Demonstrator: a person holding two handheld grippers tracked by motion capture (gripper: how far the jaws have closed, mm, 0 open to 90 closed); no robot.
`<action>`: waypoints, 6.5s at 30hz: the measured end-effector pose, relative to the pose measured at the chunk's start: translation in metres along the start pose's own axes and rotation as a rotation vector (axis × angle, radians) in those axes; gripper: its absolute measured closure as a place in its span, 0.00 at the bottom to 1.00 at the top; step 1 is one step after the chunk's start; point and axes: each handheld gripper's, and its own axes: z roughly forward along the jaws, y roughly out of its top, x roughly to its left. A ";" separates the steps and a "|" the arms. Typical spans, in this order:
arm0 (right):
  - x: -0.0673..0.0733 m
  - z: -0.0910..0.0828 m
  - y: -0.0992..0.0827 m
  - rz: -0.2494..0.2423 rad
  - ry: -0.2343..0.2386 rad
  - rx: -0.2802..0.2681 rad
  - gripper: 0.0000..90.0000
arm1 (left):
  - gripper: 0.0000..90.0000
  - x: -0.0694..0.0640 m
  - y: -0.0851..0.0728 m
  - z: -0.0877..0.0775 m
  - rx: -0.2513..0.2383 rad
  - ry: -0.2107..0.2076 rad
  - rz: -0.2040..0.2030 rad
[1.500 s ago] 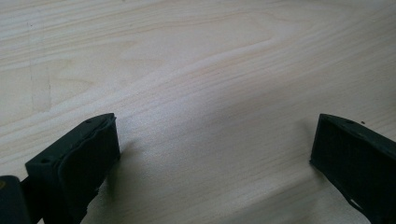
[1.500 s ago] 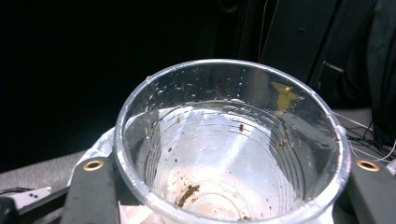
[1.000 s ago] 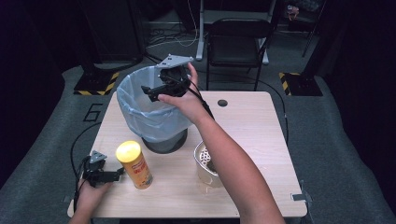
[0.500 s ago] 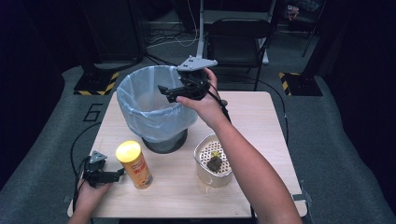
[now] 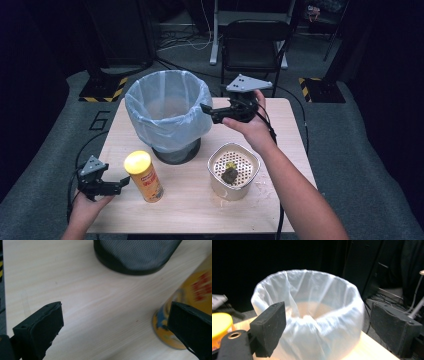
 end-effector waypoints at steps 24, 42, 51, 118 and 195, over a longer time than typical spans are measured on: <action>-0.022 -0.053 -0.078 0.034 -0.090 0.065 0.23 | 0.00 -0.035 0.000 -0.032 -0.053 -0.211 0.027; -0.021 -0.088 -0.134 0.075 -0.173 0.057 0.21 | 0.02 -0.054 0.012 -0.005 -0.085 -0.305 0.057; -0.029 -0.107 -0.173 0.207 -0.215 0.013 0.21 | 0.04 -0.058 0.006 0.010 -0.077 -0.299 0.110; -0.056 -0.116 -0.255 0.317 -0.322 0.178 0.25 | 0.26 -0.087 0.137 -0.046 -0.077 -0.301 0.156; -0.060 -0.107 -0.271 0.350 -0.291 0.223 0.26 | 0.26 -0.048 0.288 0.032 -0.062 -0.086 -0.011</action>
